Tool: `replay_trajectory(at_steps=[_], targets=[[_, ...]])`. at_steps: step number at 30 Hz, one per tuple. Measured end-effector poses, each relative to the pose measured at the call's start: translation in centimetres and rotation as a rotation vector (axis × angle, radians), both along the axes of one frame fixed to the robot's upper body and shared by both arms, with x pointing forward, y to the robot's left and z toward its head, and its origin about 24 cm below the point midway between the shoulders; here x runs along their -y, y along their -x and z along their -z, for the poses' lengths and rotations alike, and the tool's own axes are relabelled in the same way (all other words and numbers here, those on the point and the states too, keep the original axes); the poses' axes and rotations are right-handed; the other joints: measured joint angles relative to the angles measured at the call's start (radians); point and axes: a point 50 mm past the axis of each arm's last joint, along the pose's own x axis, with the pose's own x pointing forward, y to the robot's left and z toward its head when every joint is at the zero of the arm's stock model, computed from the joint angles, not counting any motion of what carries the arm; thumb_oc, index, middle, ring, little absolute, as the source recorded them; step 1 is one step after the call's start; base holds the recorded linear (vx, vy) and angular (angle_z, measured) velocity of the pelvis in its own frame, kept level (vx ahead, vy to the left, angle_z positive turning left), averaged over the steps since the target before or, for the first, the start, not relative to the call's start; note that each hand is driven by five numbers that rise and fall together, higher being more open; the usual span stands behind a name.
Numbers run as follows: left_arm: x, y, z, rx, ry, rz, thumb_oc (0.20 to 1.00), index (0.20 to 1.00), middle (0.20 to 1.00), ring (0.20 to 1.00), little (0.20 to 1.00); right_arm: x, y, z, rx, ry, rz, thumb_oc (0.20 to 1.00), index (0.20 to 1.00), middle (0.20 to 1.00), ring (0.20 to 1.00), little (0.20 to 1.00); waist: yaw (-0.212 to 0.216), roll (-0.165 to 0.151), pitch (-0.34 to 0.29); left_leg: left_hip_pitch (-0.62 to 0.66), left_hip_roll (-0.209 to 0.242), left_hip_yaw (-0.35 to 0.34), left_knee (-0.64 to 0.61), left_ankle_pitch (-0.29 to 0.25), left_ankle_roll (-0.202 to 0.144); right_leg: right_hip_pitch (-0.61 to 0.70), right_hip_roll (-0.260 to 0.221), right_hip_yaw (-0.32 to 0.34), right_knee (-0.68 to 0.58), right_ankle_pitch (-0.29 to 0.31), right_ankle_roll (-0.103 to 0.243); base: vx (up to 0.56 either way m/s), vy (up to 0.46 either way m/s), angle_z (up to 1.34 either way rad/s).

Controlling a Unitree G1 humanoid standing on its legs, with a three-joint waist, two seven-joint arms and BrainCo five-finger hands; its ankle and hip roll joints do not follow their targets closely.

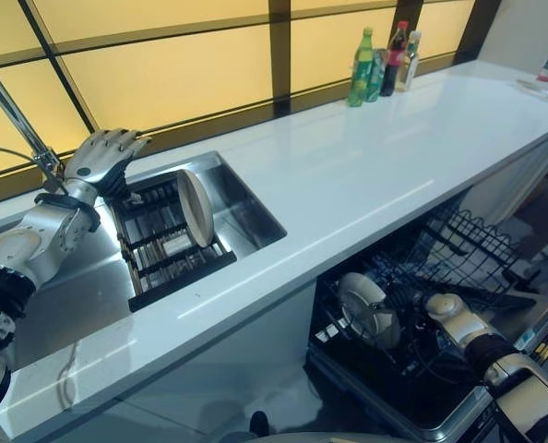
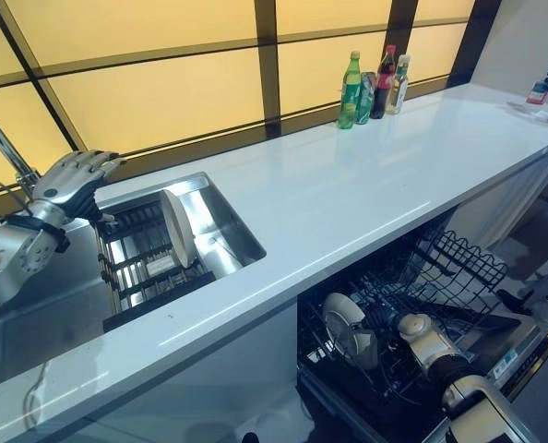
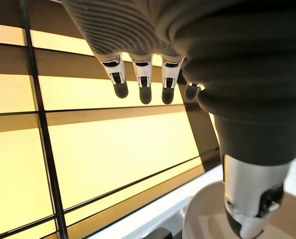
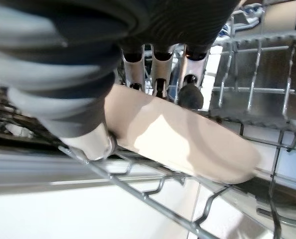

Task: Pick up plates and place into dishwasher.

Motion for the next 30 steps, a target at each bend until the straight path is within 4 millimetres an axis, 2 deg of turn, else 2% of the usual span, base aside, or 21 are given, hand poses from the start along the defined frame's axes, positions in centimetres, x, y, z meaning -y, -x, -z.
replay_trajectory(at_steps=[4, 8, 11, 14, 17, 21, 26, 30], targets=[[1.4, -1.0, -0.5, 0.013, 0.000, 0.029, 1.000, 1.000, 1.000, 1.000, 1.000, 0.1, -0.6, -0.5, 0.027, 0.022, 0.041, 1.000, 1.000, 1.000, 1.000, 1.000, -0.007, 0.022, 0.011, -0.031, 0.000, -0.010, 0.000, 0.011, 0.003, -0.026, 0.001, -0.011, 0.001, 0.007, -0.002, -0.06, 0.064, 0.07], [1.4, -1.1, -0.4, 0.009, -0.034, 0.026, 1.000, 1.000, 1.000, 1.000, 1.000, 0.1, -1.1, -1.2, 0.077, 0.022, 0.046, 1.000, 1.000, 1.000, 1.000, 1.000, -0.013, 0.039, 0.027, -0.054, 0.001, -0.009, 0.001, 0.014, -0.001, -0.053, 0.002, -0.009, 0.001, 0.012, -0.002, -0.04, 0.075, -0.03], [1.1, -1.0, -0.7, 0.021, -0.043, 0.003, 1.000, 1.000, 1.000, 1.000, 1.000, 0.7, -2.0, -4.6, 0.205, 0.054, -0.007, 1.000, 1.000, 1.000, 1.000, 1.000, -0.022, 0.050, 0.082, -0.061, 0.000, -0.008, 0.001, 0.017, -0.005, -0.063, 0.002, 0.000, 0.002, 0.018, -0.001, -0.03, 0.073, -0.07], [0.1, -0.6, -1.6, 0.037, -0.079, -0.032, 1.000, 1.000, 1.000, 1.000, 1.000, 1.4, -2.1, -7.9, 0.323, 0.068, -0.044, 1.000, 1.000, 1.000, 1.000, 1.000, -0.040, 0.035, 0.133, -0.066, 0.000, -0.006, 0.001, 0.017, -0.005, -0.072, 0.002, 0.007, 0.002, 0.019, 0.002, 0.01, 0.061, -0.08], [-1.0, -0.1, -3.0, 0.065, -0.118, -0.083, 1.000, 1.000, 1.000, 1.000, 1.000, 2.7, -1.9, -10.2, 0.415, 0.062, -0.009, 1.000, 1.000, 1.000, 1.000, 1.000, -0.068, 0.008, 0.173, -0.073, -0.001, 0.008, 0.005, 0.017, -0.005, -0.084, 0.001, 0.022, 0.002, 0.025, 0.001, -0.03, 0.063, -0.12], [-2.3, 0.6, -4.6, 0.089, -0.175, -0.139, 1.000, 1.000, 1.000, 1.000, 1.000, 3.9, -1.0, -13.3, 0.564, 0.044, 0.006, 1.000, 1.000, 1.000, 1.000, 1.000, -0.097, -0.007, 0.228, -0.080, -0.005, 0.024, 0.005, 0.017, -0.005, -0.099, -0.005, 0.039, 0.002, 0.032, 0.005, -0.04, 0.049, -0.14], [-3.6, 1.4, -5.5, 0.090, -0.236, -0.183, 1.000, 1.000, 1.000, 1.000, 1.000, 4.8, 0.5, -15.6, 0.687, 0.044, 0.009, 1.000, 1.000, 1.000, 1.000, 1.000, -0.123, -0.012, 0.258, -0.075, -0.004, 0.046, 0.005, 0.007, -0.016, -0.107, -0.006, 0.065, 0.002, 0.033, 0.006, 0.02, 0.053, -0.16], [-4.0, 1.7, -5.6, 0.087, -0.256, -0.194, 1.000, 1.000, 1.000, 1.000, 1.000, 5.9, 1.2, -16.3, 0.702, 0.082, 0.015, 1.000, 1.000, 1.000, 1.000, 1.000, -0.146, -0.014, 0.259, -0.074, -0.004, 0.050, 0.001, 0.003, -0.014, -0.110, -0.007, 0.074, 0.002, 0.033, 0.006, 0.00, 0.036, -0.08]])
